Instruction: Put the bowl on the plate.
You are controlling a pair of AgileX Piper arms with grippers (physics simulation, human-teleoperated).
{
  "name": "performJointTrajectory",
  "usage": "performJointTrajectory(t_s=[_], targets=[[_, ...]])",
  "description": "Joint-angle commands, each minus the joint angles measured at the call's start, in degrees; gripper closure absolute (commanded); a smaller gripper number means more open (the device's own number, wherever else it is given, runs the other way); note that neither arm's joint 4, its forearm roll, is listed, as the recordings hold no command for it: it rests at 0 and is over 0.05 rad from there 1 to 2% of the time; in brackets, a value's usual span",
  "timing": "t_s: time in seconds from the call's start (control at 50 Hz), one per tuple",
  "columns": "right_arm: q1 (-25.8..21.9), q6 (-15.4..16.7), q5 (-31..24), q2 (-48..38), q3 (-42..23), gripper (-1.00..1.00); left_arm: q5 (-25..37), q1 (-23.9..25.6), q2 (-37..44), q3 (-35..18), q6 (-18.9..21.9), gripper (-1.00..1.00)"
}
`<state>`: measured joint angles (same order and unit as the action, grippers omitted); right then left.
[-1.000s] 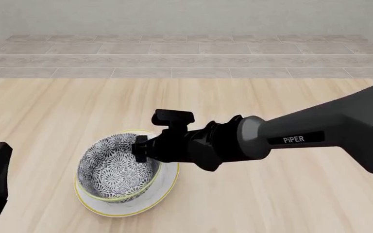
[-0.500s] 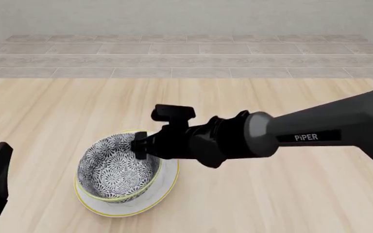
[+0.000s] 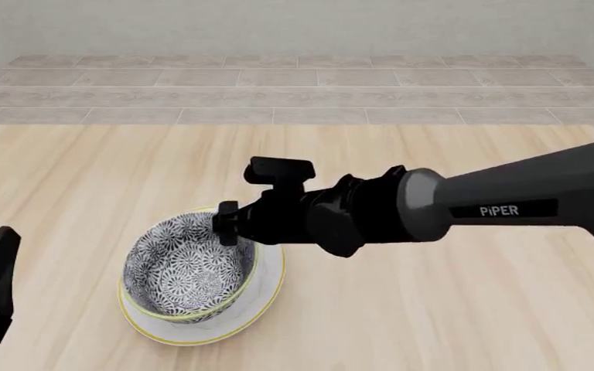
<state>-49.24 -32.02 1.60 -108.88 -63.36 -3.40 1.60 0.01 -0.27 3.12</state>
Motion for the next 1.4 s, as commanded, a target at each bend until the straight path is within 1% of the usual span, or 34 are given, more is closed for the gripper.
performJointTrajectory(t_s=[0.02, 0.9, 1.24, 1.4], targets=[[0.42, 0.70, -0.76, 0.47, -0.26, -1.00, -0.02, 0.04, 0.00, 0.00, 0.07, -1.00], [1.03, 4.04, -3.80, 6.26, 0.63, -1.00, -0.01, 0.27, 0.00, 0.00, 0.34, -1.00], [1.22, 4.42, -3.13, 7.51, 2.20, -1.00, 0.39, 0.67, 0.00, -0.01, 0.35, -1.00], [1.39, 4.36, -1.97, 7.83, 3.42, -1.00, 0.67, 0.90, 0.00, -0.01, 0.51, -1.00]])
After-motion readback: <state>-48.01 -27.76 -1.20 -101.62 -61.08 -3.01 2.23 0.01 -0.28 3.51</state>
